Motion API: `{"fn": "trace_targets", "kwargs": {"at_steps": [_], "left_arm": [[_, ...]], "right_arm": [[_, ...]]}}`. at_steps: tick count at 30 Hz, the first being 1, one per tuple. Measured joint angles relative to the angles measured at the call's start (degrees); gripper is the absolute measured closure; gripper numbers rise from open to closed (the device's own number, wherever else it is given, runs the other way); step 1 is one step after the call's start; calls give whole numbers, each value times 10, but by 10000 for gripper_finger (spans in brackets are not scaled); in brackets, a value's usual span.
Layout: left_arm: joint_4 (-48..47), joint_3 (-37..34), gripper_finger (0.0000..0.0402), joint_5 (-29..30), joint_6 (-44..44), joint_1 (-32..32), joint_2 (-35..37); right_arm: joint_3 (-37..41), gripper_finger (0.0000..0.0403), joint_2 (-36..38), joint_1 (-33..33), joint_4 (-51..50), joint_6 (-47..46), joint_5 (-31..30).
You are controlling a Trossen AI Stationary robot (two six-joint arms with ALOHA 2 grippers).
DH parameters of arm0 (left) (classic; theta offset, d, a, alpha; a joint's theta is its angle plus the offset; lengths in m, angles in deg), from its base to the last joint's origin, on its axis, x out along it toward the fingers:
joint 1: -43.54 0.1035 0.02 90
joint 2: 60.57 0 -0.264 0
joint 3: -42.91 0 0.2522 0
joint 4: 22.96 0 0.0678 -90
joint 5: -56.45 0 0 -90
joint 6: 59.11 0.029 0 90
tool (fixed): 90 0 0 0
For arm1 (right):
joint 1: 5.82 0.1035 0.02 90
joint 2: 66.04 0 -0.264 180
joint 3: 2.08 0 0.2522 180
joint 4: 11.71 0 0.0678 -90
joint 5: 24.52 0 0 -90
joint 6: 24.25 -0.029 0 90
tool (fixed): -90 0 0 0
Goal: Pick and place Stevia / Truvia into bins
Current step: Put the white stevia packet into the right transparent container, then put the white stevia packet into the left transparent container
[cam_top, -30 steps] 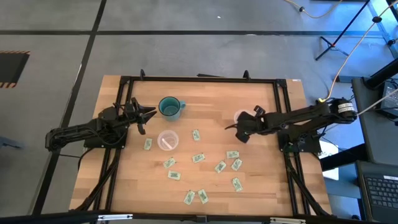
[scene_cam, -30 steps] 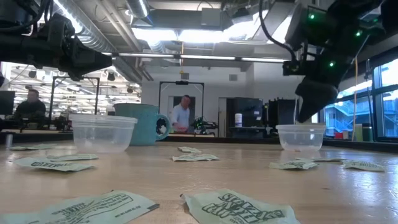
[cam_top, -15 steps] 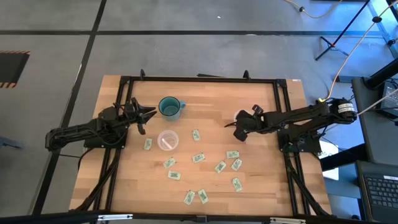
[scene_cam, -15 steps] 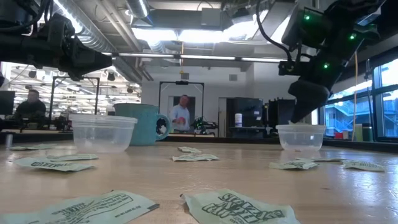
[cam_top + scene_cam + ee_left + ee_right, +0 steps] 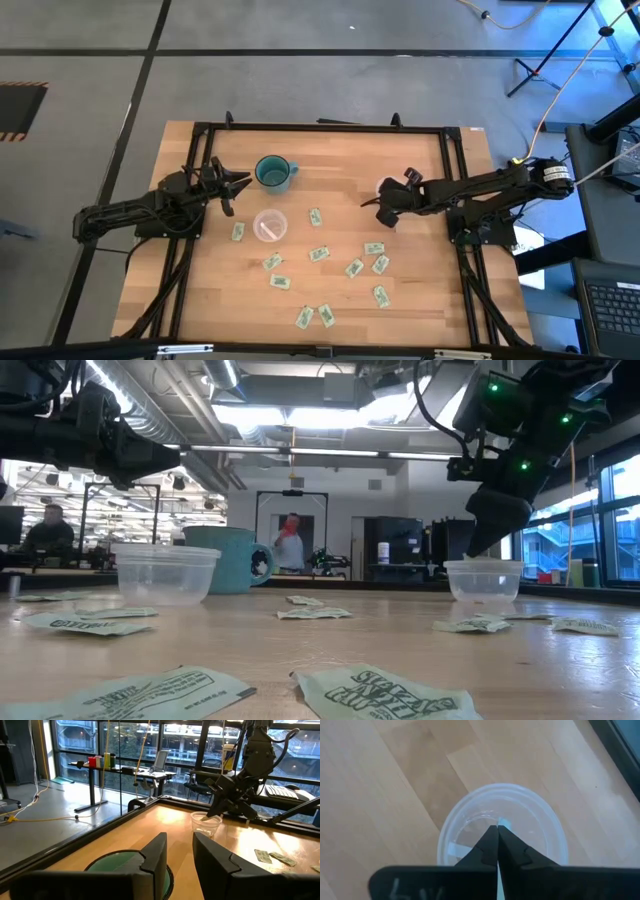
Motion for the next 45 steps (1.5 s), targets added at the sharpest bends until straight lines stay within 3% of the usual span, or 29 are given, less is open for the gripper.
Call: {"fn": "trace_targets", "kwargs": {"at_steps": [4,14,20,24,35,38,45], "left_arm": [[0,0,313,0,0,0,0],[8,0,313,-9,-36,0,0],[14,34,299,-128,-24,0,-4],[47,64,289,-168,1,-14,-20],[27,155,287,-173,67,-105,-202],[-47,195,287,-166,68,-134,-247],[-197,235,288,-83,0,-204,-354]], "right_arm": [[0,385,0,0,8,1,0],[-1,292,1,0,19,4,0],[-9,285,1,0,26,29,-1],[-9,285,1,0,39,46,-1],[-9,285,1,0,54,48,-2],[-9,285,1,0,54,48,-2],[-9,285,1,0,53,49,-2]]}}
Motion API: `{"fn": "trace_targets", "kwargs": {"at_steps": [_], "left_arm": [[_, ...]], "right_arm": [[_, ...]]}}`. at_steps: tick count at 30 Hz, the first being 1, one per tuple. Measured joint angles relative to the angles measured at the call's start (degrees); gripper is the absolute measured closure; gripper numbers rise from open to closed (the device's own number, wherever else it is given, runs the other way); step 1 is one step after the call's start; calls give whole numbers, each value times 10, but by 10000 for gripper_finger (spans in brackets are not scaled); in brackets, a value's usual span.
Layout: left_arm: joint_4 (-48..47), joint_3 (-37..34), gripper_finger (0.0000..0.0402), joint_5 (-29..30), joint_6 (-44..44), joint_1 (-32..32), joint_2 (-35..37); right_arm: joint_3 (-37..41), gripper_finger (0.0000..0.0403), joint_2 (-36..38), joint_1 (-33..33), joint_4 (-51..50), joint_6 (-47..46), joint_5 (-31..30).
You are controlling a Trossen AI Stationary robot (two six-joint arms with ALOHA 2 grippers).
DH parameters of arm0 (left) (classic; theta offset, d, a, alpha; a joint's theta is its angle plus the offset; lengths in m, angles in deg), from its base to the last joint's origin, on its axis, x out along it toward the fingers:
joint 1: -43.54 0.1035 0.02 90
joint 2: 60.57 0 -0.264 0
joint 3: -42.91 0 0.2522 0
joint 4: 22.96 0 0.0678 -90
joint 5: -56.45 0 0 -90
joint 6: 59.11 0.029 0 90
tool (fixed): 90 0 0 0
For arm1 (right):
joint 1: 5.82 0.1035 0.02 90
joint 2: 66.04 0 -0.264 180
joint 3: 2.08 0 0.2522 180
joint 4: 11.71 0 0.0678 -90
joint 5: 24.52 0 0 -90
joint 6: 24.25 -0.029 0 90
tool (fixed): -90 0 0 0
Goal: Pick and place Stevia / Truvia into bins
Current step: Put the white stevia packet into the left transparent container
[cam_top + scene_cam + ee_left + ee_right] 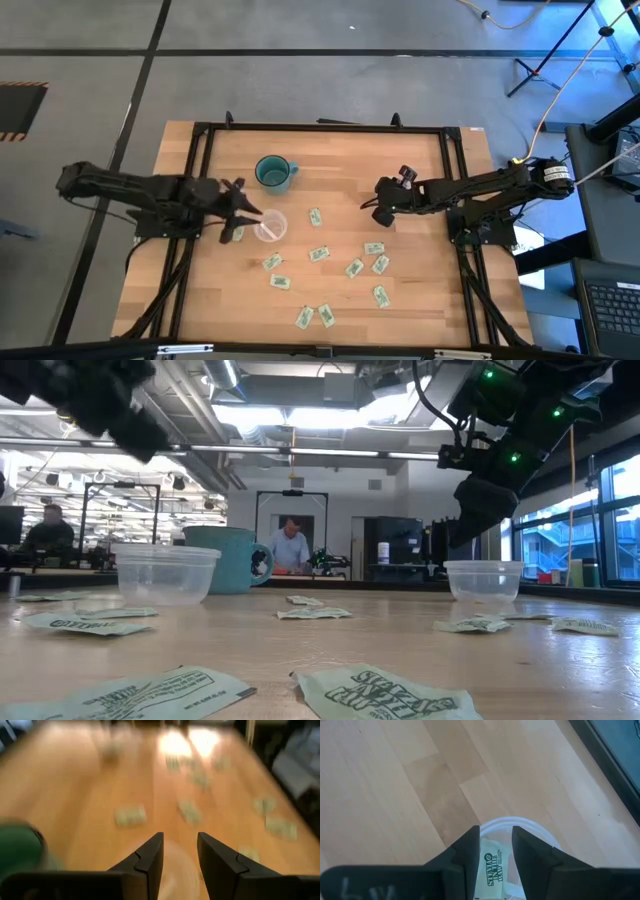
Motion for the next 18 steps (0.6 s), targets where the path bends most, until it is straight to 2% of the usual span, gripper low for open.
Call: {"fn": "trace_targets", "kwargs": {"at_steps": [6,11,14,18], "left_arm": [[-108,7,288,5,-62,-39,-57],[-176,7,288,22,-94,-47,-84],[-193,7,288,59,-107,-46,-94],[-194,7,288,68,-110,-46,-109]], "right_arm": [[0,285,0,0,0,9,0],[0,285,0,0,3,13,0],[0,285,0,0,7,13,0],[0,285,0,0,7,12,0]]}}
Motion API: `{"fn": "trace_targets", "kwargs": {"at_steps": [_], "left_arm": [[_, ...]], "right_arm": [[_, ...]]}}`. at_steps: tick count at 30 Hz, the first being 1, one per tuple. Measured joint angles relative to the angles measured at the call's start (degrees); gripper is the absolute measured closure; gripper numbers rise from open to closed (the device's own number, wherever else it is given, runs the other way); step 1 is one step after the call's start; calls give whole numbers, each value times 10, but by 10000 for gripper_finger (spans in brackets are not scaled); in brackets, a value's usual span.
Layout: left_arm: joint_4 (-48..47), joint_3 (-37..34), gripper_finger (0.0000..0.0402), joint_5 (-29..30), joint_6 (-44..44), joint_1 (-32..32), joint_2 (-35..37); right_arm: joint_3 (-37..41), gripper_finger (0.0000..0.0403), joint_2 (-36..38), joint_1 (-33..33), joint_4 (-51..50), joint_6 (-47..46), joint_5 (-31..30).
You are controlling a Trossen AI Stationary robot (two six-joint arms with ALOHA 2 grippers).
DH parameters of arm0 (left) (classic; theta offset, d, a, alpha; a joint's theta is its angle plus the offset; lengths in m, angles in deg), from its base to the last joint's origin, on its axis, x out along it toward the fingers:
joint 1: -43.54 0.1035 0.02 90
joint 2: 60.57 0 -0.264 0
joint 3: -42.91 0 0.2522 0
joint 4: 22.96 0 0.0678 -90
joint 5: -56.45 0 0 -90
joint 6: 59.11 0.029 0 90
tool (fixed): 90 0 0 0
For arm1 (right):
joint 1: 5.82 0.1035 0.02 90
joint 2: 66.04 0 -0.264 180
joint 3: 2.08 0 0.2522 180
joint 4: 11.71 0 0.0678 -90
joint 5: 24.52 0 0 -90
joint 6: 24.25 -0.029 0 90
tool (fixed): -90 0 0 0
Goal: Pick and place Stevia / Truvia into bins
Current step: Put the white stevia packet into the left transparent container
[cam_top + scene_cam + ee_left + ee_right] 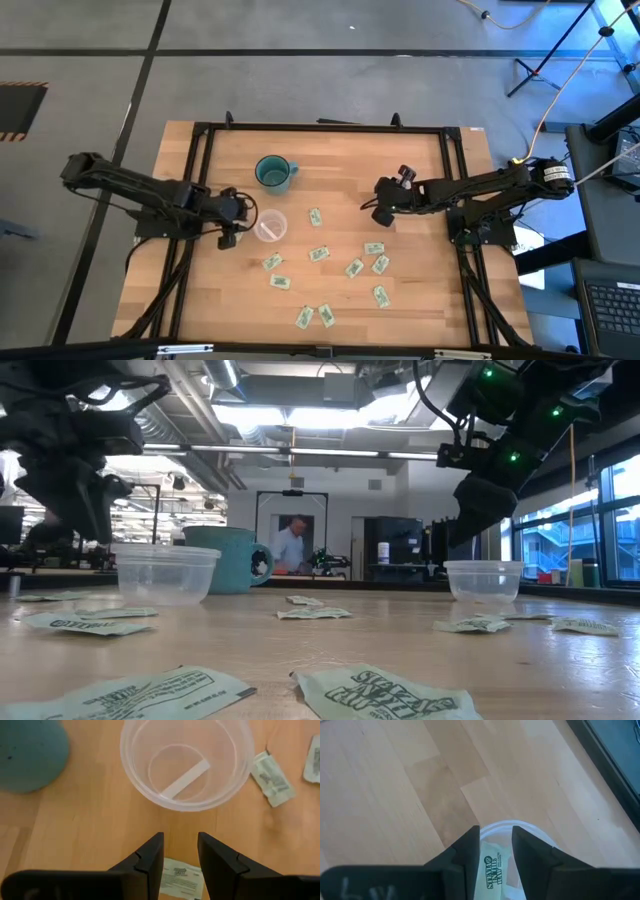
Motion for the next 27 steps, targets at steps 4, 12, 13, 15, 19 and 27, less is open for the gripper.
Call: {"fn": "trace_targets", "kwargs": {"at_steps": [4,12,13,15,19,27], "left_arm": [[-4,0,288,18,-9,0,-31],[-16,0,288,11,-32,1,-109],[-17,0,288,11,-37,1,-119],[-21,0,288,11,-52,1,-136],[-21,0,288,10,-78,1,-173],[-18,2,305,-15,-85,1,-210]], "right_arm": [[0,285,0,0,0,0,0],[0,285,0,0,0,-1,0],[0,285,0,0,0,-1,0],[0,285,0,0,2,-1,0],[0,285,0,0,5,-1,0],[0,285,0,0,13,-1,0]]}}
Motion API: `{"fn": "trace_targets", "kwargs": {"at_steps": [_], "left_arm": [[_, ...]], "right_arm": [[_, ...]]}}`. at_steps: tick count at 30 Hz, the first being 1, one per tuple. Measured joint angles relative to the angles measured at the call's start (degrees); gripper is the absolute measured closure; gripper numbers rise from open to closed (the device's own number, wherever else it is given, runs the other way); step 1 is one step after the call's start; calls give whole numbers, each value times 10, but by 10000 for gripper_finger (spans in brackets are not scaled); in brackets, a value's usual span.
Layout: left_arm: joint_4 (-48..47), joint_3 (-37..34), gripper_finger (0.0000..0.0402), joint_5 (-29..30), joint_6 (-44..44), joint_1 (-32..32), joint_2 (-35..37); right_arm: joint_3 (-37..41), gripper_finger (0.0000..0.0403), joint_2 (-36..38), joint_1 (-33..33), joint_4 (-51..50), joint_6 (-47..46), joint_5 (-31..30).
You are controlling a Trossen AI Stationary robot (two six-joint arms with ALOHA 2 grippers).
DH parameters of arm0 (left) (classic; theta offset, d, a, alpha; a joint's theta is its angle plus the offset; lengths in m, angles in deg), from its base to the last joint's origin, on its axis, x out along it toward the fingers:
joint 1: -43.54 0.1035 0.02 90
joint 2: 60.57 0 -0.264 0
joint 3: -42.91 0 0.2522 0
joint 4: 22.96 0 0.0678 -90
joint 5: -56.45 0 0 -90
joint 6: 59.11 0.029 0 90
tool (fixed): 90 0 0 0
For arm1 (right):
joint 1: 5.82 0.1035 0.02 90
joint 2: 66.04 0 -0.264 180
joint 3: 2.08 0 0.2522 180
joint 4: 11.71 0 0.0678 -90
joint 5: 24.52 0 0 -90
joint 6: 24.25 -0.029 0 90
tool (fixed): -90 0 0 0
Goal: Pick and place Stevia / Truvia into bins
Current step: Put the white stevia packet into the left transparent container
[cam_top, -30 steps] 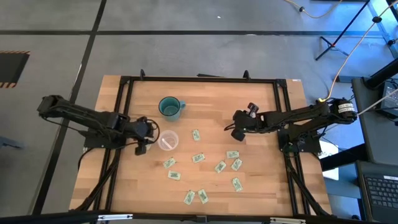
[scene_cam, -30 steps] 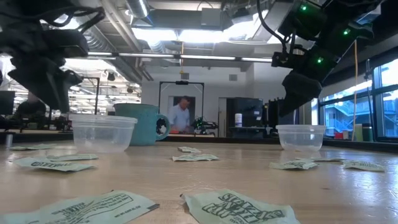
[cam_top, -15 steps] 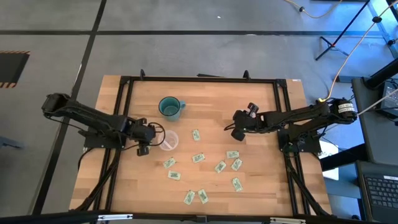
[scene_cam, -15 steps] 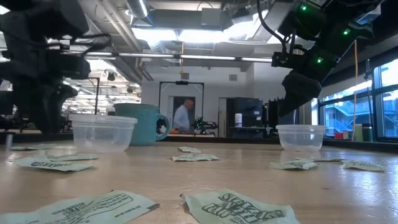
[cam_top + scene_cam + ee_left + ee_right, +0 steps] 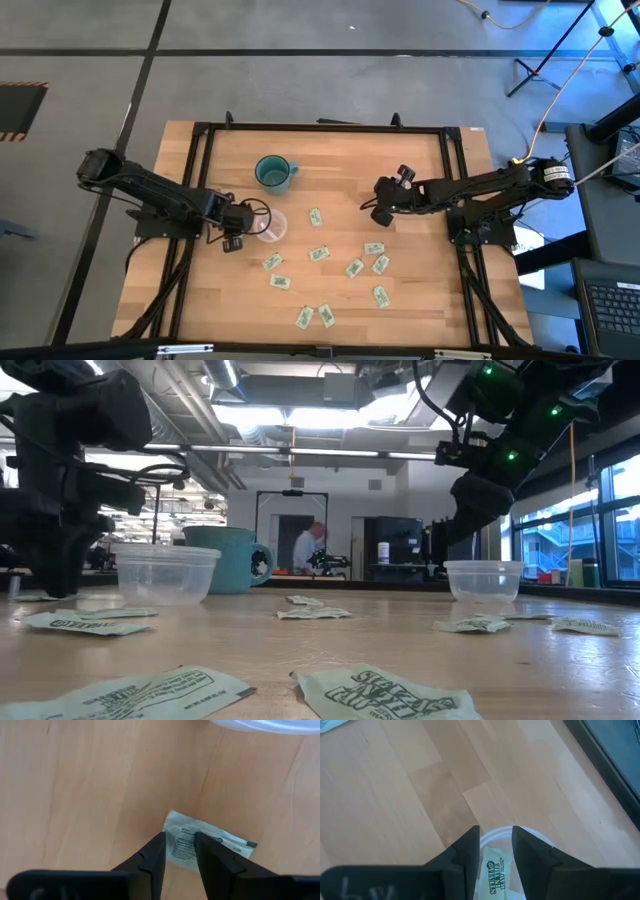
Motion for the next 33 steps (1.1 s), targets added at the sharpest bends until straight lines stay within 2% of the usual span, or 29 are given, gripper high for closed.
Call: {"fn": "trace_targets", "kwargs": {"at_steps": [12,17,26,29,33], "left_arm": [[3,-1,390,-9,42,0,2],[-8,7,398,-17,51,0,18],[-10,124,399,13,47,0,81],[-36,165,399,34,70,0,91],[-86,211,399,58,58,0,93]], "right_arm": [[0,285,0,0,0,0,0],[0,285,0,0,0,1,0],[0,285,0,0,6,1,0],[0,285,0,0,6,0,0],[0,285,0,0,6,0,1]]}}
